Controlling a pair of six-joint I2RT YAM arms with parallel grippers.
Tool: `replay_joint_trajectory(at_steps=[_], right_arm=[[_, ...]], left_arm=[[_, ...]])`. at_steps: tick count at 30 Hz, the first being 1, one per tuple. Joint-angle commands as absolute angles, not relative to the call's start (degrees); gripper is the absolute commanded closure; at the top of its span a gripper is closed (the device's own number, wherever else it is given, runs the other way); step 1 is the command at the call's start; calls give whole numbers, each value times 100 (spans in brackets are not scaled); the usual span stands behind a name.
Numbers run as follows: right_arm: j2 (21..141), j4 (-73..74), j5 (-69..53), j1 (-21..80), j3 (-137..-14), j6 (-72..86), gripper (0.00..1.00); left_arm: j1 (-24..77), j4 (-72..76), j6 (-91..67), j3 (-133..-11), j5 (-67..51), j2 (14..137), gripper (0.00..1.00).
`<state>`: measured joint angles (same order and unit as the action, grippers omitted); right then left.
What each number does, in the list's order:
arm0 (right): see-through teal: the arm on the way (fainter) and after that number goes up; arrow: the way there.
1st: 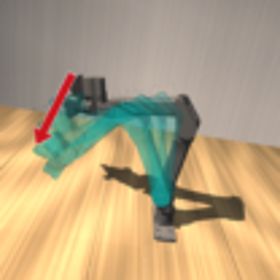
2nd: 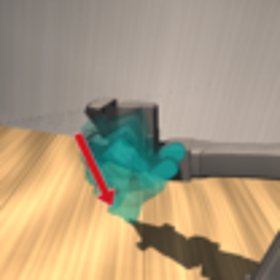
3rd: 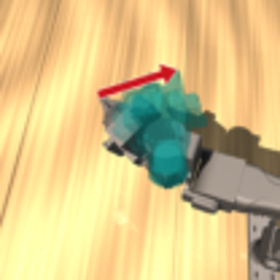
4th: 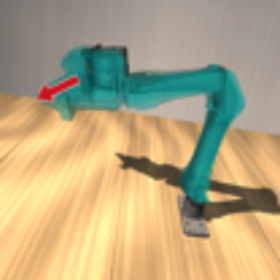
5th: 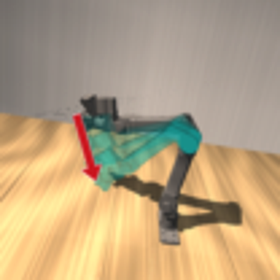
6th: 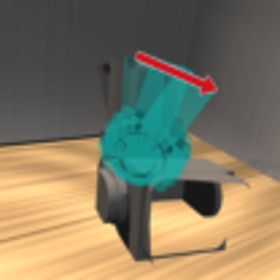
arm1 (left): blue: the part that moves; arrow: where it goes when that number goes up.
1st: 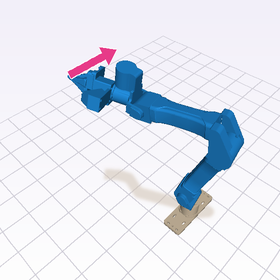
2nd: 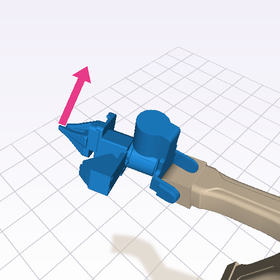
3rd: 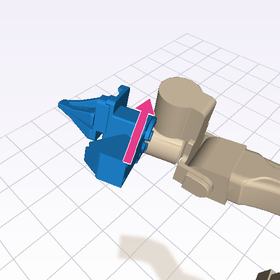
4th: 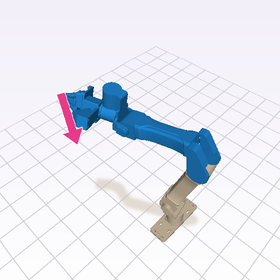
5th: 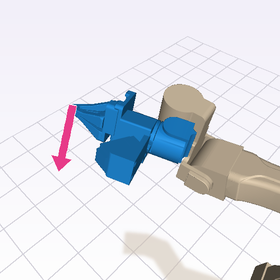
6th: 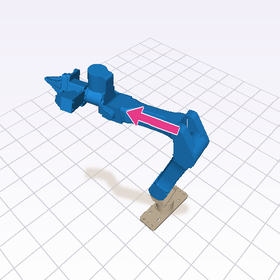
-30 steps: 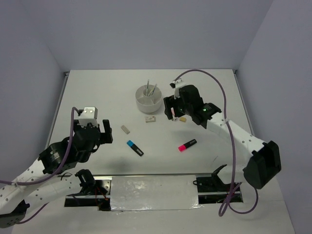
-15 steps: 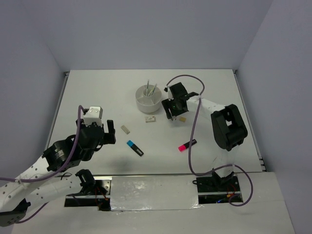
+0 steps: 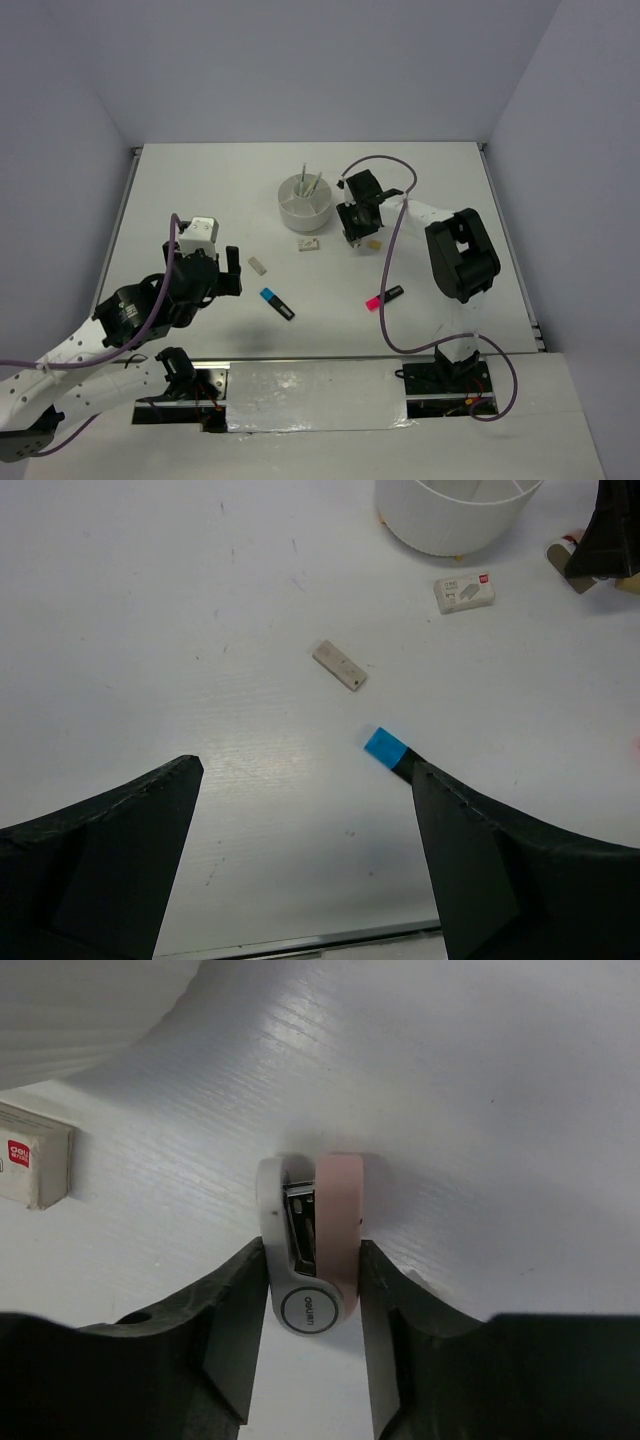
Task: Sort the stationery into containers
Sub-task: Pick up the stationery from the center of the board.
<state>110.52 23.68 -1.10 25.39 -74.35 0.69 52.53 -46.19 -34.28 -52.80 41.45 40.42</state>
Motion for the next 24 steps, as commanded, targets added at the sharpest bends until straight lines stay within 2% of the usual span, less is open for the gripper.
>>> replay_joint_trajectory(at_steps=[1,3,4,5,6,9,16,24], right_arm=[[10978,2084,-237,2505,-7278,281,58],[10890,2057,-229,2505,-7207,325,63],[10846,2013,-211,2514,-7164,325,72],[10724,1987,-228,2505,-7128,325,75],[10636,1943,-237,2505,-7050,325,85],[10074,1750,-263,2522,-6778,430,88],[7798,1152,-1036,2996,-5872,677,88],[6058,678,-650,4482,-5247,676,88]], left_arm=[[5221,-4412,-3270,-5353,4087,4069,1],[5221,-4412,-3261,-5344,4069,4078,1],[5221,-4403,-3261,-5352,4061,4078,1],[5221,-4395,-3261,-5344,4061,4078,1],[5221,-4403,-3261,-5352,4061,4078,1],[5221,-4377,-3252,-5361,4061,4061,1],[5115,-4079,-3576,-5668,3674,3955,1],[5115,-2489,-4130,-6275,2023,4095,1]])
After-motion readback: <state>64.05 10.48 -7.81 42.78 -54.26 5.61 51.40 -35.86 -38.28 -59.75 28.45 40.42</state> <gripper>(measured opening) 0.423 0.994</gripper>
